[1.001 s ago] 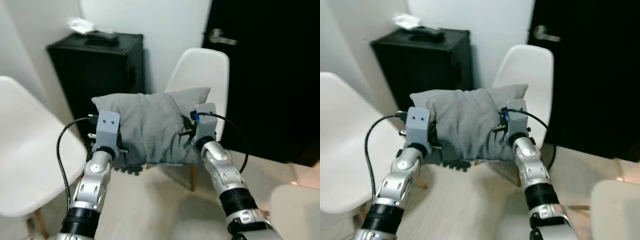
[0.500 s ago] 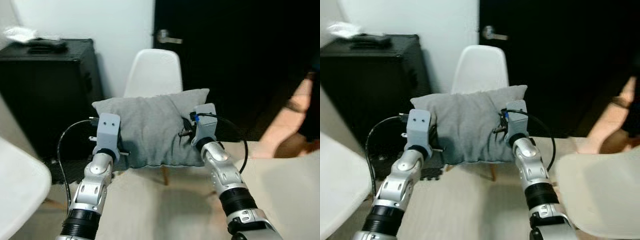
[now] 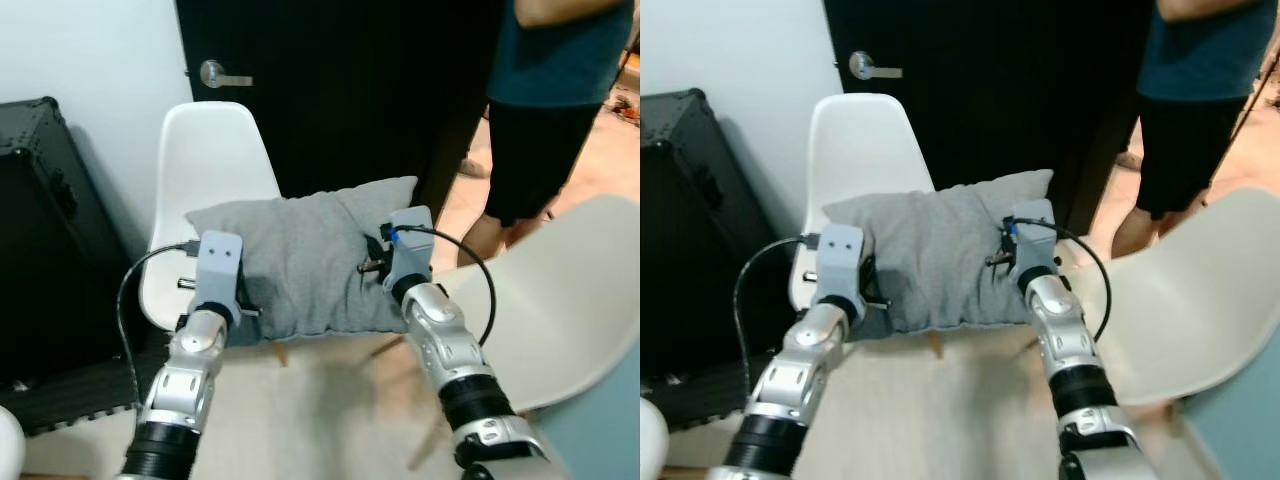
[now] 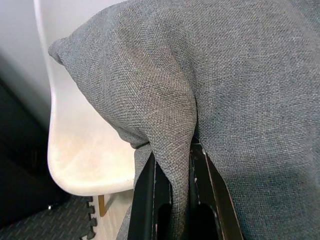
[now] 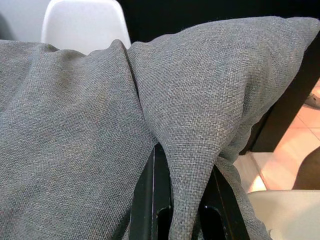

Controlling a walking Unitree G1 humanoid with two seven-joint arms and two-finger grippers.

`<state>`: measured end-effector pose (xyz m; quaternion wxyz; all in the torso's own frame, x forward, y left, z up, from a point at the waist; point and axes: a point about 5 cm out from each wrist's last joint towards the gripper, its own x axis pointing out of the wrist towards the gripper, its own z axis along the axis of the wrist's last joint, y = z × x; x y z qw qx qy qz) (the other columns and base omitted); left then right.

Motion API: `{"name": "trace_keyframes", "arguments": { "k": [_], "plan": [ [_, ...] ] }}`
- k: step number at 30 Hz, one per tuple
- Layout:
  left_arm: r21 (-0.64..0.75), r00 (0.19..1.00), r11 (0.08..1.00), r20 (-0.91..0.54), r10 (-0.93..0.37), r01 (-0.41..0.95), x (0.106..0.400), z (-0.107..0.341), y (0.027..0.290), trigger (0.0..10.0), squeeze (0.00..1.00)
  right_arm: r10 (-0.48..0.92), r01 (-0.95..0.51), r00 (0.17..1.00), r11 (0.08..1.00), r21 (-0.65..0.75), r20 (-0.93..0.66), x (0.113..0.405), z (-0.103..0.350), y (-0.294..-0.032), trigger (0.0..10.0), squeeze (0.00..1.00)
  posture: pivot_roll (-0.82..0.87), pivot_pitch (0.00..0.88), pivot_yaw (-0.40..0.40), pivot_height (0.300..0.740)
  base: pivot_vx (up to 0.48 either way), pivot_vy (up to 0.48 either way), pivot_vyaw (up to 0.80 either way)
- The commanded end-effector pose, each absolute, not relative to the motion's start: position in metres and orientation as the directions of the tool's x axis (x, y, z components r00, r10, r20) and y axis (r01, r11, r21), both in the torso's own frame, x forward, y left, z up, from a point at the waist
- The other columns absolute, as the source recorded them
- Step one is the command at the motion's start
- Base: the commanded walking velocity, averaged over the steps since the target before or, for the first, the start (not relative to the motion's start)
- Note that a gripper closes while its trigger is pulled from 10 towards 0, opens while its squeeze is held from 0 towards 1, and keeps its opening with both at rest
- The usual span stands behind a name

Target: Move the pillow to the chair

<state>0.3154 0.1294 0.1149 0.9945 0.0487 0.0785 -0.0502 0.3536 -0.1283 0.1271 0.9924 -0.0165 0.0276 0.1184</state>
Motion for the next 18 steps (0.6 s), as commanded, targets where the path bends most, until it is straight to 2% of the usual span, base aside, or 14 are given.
{"name": "trace_keyframes", "arguments": {
  "k": [1, 13, 18],
  "plan": [
    [0.081, 0.981, 0.982, -0.109, -0.16, 0.169, 0.3169, 0.1268, 0.1153, 10.0, 0.0, 0.311, -0.312, 0.95, 0.95, -0.017, -0.018, 0.354, 0.1354, -0.1078, 10.0, 0.0, 0.01, 0.0, -0.036, 0.73, 0.0, 0.0, 0.0],
    [0.076, 0.988, 0.987, -0.065, -0.139, 0.144, 0.3197, 0.1339, 0.1188, 10.0, 0.0, 0.322, -0.323, 0.946, 0.945, -0.052, -0.016, 0.3521, 0.1341, -0.1056, 10.0, 0.0, 0.02, 0.0, -0.034, 0.73, 0.0, 0.0, 0.0],
    [0.054, 0.987, 0.986, -0.051, -0.154, 0.157, 0.3193, 0.136, 0.1192, 10.0, 0.0, 0.345, -0.344, 0.939, 0.936, -0.069, -0.004, 0.3513, 0.1359, -0.102, 10.0, 0.0, 0.02, 0.0, -0.039, 0.73, 0.325, 0.0, 0.0]
  ]
}}
